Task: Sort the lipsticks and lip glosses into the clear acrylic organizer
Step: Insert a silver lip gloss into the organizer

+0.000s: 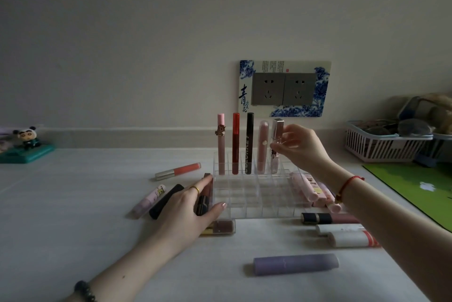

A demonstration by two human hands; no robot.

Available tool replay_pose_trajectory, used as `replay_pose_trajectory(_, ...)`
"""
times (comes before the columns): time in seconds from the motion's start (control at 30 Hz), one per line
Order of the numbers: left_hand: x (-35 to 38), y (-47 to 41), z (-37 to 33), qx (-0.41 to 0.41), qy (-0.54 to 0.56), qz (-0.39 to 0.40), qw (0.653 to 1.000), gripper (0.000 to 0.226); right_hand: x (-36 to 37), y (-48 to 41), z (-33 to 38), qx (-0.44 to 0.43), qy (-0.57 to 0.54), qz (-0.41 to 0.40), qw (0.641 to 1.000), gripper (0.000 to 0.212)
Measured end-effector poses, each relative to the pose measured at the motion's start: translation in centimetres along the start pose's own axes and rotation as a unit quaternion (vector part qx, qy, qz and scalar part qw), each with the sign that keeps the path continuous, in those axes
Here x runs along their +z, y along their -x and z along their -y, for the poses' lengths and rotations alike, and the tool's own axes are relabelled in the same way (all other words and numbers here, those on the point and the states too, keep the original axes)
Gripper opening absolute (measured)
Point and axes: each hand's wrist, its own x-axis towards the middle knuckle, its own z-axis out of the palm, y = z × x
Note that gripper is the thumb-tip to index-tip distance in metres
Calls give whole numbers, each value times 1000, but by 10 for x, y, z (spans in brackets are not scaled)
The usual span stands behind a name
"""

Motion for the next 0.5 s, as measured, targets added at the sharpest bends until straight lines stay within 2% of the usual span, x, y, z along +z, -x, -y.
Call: replay_pose_trajectory(0.5, 0, 1, 2, -1, 20, 8, 1000, 67, -1, -2, -1, -4, 29, 18, 999, 32)
